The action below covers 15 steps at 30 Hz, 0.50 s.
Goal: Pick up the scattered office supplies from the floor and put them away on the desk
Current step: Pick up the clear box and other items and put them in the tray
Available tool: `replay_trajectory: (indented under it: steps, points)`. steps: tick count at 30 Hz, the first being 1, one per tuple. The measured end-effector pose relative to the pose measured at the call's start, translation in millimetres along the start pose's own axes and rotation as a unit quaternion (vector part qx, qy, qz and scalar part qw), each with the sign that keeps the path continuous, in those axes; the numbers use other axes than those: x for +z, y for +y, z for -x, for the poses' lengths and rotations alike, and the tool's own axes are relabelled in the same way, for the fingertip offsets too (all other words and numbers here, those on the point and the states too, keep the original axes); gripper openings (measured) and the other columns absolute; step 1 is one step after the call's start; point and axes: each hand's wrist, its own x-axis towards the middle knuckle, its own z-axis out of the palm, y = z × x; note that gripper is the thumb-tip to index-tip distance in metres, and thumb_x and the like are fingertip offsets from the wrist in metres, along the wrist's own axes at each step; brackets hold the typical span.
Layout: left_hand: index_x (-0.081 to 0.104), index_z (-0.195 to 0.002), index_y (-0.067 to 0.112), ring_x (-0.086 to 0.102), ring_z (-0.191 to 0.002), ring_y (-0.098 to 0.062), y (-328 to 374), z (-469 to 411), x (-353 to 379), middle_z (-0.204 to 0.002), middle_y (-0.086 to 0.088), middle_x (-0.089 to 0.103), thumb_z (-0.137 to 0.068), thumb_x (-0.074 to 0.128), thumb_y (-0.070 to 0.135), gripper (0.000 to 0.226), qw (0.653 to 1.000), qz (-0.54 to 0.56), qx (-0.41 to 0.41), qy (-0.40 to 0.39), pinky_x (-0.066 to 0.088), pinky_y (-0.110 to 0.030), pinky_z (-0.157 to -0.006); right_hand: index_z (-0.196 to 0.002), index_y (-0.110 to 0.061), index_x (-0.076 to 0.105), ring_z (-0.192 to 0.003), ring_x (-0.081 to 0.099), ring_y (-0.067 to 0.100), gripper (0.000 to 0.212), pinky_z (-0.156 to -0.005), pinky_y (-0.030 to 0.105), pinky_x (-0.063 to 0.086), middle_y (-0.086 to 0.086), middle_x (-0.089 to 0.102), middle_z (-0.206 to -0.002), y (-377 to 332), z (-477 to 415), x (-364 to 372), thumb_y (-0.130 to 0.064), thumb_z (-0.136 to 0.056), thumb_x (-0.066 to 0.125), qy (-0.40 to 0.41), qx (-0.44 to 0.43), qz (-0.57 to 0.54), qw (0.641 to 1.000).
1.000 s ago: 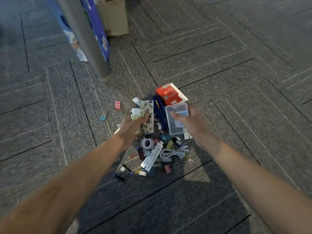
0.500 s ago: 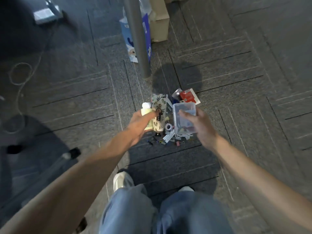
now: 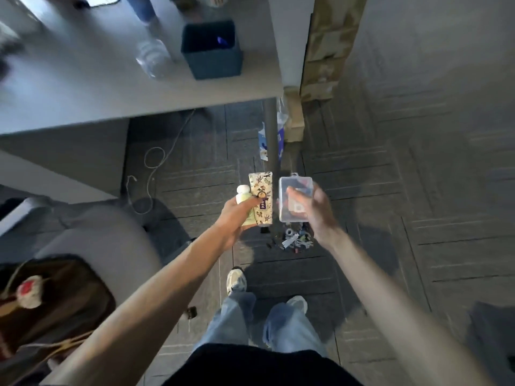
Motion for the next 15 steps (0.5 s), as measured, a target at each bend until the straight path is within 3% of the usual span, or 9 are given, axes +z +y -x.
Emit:
replay_trajectory:
  steps: [4,7,9,15]
  points:
    - [0.06,-0.109,0.008,0.07,-0.081,-0.017,33.0,36.5,-6.4,-0.101,-0.011,0.071,-0.091,0.059,0.014,0.019,0.999,0.032,0.04,0.009,0.054,-0.024,-0.058,-0.121,-0.023,0.059,-0.087,0.071,0.024,0.052,-0.077,0.051,0.059,0.01,0.069,-0.106,-41.8,21.5,6.8,-0.039,-0.073,0.071,-0.027,-0.022,0.013,0.999]
    - [0.059,-0.109,0.01,0.07,-0.084,-0.018,47.0,46.7,-21.0,-0.1,-0.009,0.072,-0.091,0.059,0.014,0.019,0.996,0.055,0.072,0.026,0.053,-0.026,-0.061,-0.116,-0.023,0.059,-0.081,0.071,0.012,0.048,-0.071,0.039,0.06,0.006,0.068,-0.108,-58.2,27.8,17.5,-0.038,-0.072,0.068,-0.035,-0.034,0.017,0.999]
    - [0.061,-0.108,0.011,0.07,-0.084,-0.017,52.7,48.0,-33.7,-0.098,-0.008,0.073,-0.09,0.061,0.015,0.019,0.993,0.075,0.083,0.042,0.053,-0.027,-0.062,-0.121,-0.022,0.057,-0.083,0.071,0.013,0.05,-0.068,0.036,0.058,0.006,0.067,-0.108,-65.7,27.5,27.6,-0.039,-0.074,0.066,-0.048,-0.032,0.031,0.998]
    - [0.061,-0.11,0.01,0.069,-0.09,-0.02,66.9,20.0,-75.0,-0.1,-0.008,0.072,-0.088,0.063,0.016,0.022,0.988,0.054,0.133,0.052,0.055,-0.033,-0.073,-0.121,-0.027,0.057,-0.102,0.063,0.033,0.05,-0.079,0.055,0.057,0.012,0.064,-0.112,-85.1,-1.8,72.9,-0.042,-0.074,0.066,-0.05,-0.044,0.071,0.995]
